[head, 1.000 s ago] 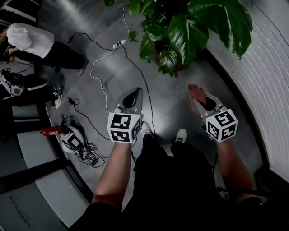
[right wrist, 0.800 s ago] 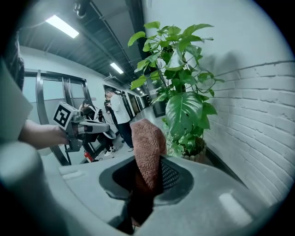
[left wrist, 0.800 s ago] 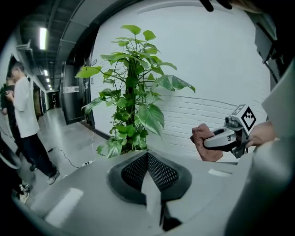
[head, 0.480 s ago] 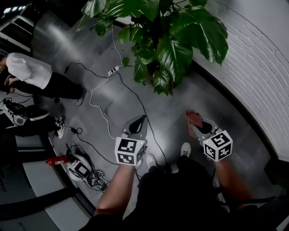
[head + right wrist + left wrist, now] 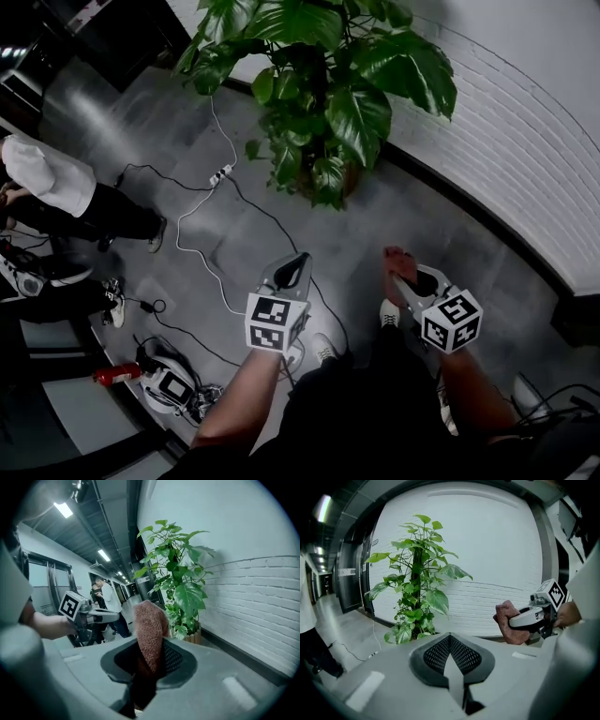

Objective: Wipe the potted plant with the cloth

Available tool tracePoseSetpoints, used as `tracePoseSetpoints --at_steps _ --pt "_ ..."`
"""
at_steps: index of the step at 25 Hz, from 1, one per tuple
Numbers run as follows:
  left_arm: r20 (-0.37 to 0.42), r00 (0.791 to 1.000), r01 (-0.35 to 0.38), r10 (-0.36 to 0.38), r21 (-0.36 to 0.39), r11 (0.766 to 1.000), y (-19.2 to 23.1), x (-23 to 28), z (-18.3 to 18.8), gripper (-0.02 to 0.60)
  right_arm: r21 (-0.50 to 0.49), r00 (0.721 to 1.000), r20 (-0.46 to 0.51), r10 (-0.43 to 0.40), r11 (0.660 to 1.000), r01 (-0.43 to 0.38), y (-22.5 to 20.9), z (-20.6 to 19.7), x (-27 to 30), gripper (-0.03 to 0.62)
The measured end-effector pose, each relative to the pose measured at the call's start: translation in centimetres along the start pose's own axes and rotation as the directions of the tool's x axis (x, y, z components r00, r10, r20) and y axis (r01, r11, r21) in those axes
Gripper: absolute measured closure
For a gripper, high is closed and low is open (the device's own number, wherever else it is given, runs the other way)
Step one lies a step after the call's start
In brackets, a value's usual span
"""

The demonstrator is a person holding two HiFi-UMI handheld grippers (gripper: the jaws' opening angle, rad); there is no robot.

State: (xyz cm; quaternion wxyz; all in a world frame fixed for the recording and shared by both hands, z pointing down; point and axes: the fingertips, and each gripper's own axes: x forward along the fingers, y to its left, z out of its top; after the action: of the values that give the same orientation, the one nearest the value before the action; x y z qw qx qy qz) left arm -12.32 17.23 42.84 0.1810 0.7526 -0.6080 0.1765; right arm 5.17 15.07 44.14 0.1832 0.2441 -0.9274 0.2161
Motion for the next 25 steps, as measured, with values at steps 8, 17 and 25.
tracePoseSetpoints --at_steps 8,17,25 --pt "0.020 0.995 0.092 -0.093 0.017 0.996 -0.9 -4.5 -1.6 0.565 0.006 0.995 0.047 -0.093 0.996 0.093 6.3 -1.8 -3.3 0.530" --pt "0.052 0.993 0.103 -0.103 0.003 0.995 -4.2 -7.9 -0.8 0.565 -0.035 0.995 0.047 -0.085 0.996 0.086 7.7 -1.8 -7.3 0.530" --pt "0.068 0.997 0.050 -0.045 -0.072 0.996 -6.9 -9.2 0.7 0.565 -0.106 1.000 0.027 -0.014 0.994 0.017 6.7 0.0 -9.3 0.530"
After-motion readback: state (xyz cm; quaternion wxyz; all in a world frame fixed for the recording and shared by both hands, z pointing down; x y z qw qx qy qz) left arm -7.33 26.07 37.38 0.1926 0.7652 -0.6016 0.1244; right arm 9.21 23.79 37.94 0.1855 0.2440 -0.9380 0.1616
